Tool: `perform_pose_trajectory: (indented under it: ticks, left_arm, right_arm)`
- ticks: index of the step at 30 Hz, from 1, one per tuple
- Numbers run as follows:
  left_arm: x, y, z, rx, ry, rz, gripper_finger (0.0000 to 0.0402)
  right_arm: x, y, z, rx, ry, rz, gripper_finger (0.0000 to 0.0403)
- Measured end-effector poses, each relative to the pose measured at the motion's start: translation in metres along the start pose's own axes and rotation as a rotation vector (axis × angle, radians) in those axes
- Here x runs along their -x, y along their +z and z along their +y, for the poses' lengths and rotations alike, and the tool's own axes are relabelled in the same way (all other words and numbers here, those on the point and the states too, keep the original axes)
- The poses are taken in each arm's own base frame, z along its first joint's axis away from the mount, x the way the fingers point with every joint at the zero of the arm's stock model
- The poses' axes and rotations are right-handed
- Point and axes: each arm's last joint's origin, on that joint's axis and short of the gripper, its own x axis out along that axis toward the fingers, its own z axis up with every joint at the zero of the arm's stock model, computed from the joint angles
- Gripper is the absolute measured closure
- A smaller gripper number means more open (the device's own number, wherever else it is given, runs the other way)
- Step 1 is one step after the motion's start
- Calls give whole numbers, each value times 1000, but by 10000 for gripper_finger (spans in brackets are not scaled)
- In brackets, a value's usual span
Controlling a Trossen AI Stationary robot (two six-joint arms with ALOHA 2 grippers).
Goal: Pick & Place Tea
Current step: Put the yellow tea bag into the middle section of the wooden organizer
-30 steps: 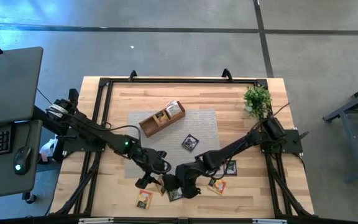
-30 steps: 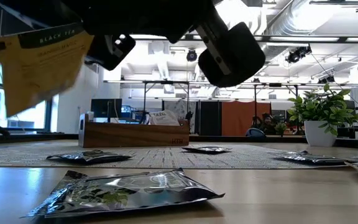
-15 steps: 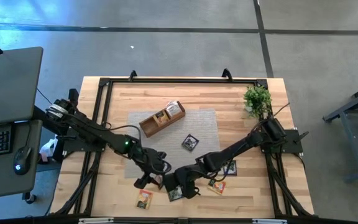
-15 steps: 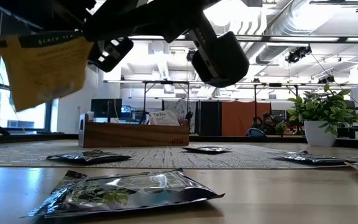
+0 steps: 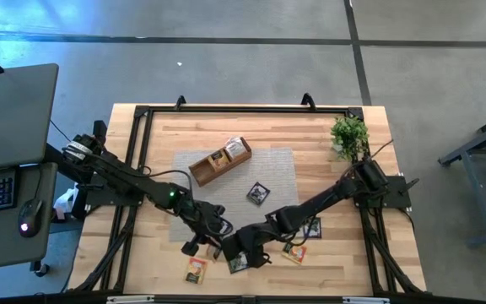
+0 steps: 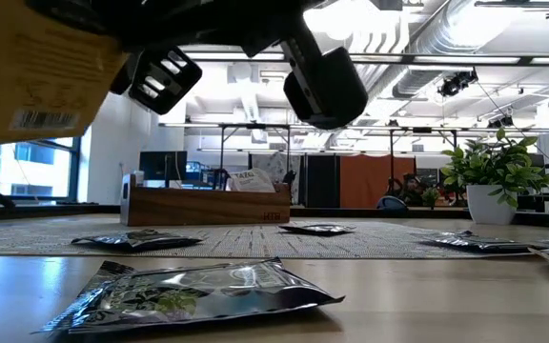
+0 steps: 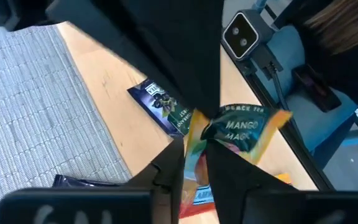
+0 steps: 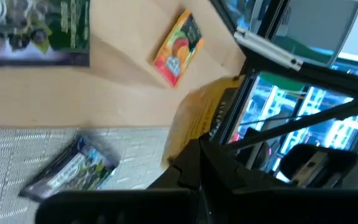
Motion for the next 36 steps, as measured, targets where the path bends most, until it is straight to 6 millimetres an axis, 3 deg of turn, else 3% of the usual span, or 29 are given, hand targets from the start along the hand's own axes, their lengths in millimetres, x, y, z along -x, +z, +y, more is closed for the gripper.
perform_pose_trajectory:
  ticks: [7, 15, 25, 32, 36]
  left_arm:
    - [0, -1, 1, 1, 49, 10, 396]
    - [0, -3, 2, 50, 72, 22, 400]
    - [1, -9, 3, 139, 103, 75, 401]
    - [2, -10, 9, 241, 330, 42, 401]
    - [5, -12, 16, 300, 582, -3, 401]
  right_arm:
    - [0, -3, 1, -110, 3, -8, 403]
    - [0, -3, 1, -241, 8, 4, 398]
    - [2, 5, 0, -323, -5, 189, 346]
    - [9, 6, 3, -361, 15, 482, 309]
    - [33, -3, -1, -526, 28, 643, 305]
